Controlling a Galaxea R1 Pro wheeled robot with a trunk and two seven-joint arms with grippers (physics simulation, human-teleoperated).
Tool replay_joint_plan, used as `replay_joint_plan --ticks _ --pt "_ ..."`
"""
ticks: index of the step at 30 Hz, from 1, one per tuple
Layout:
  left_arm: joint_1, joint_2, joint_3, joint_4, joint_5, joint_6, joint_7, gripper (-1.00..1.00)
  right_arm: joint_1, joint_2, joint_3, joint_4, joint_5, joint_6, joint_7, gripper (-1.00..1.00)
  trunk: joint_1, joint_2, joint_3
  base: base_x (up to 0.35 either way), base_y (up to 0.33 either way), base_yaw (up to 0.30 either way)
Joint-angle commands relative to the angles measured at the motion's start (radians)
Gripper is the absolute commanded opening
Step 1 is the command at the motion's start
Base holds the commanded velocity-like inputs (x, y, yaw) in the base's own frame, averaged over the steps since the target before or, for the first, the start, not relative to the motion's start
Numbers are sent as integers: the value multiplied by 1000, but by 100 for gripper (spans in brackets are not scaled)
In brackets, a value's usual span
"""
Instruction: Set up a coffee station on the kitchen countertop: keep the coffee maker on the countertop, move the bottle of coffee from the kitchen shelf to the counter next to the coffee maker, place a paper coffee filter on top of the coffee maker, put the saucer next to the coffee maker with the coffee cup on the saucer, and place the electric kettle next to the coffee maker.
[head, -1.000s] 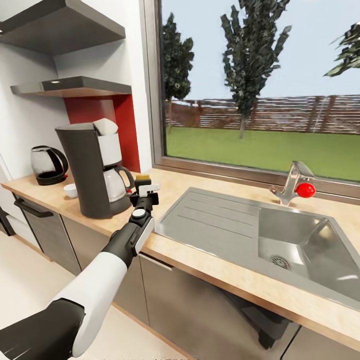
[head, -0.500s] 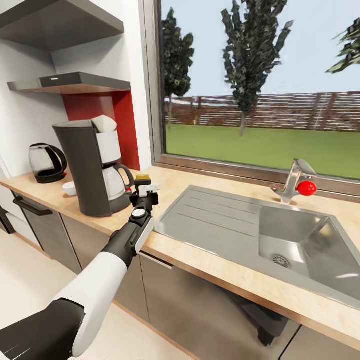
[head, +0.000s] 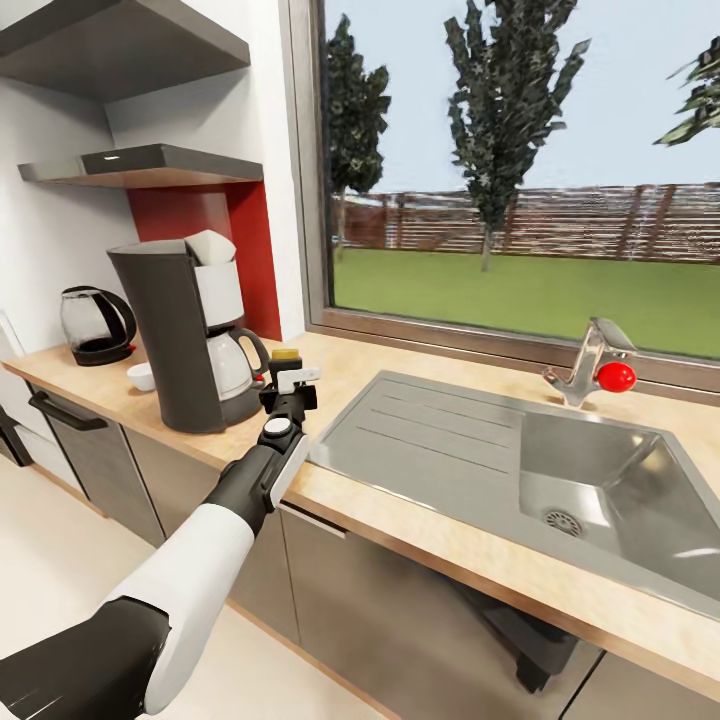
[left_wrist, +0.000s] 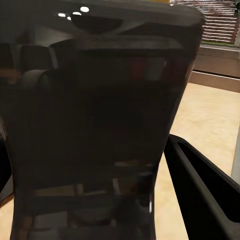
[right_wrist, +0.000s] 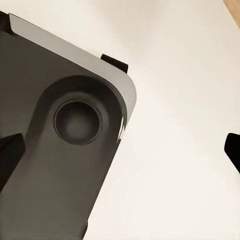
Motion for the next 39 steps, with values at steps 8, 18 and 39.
replay_joint_plan --ticks 8,18,39 --pt "-1 0 -2 -1 8 0 5 -100 0 0 -3 0 10 -3 0 100 0 -1 -1 11 1 0" --pt "-1 0 -1 -1 9 0 5 -100 0 0 -3 0 11 -3 0 100 0 -1 -1 55 13 0" --pt "-1 0 -1 -1 9 1 5 -100 0 0 -3 0 10 -2 0 100 0 -1 -14 1 0 0"
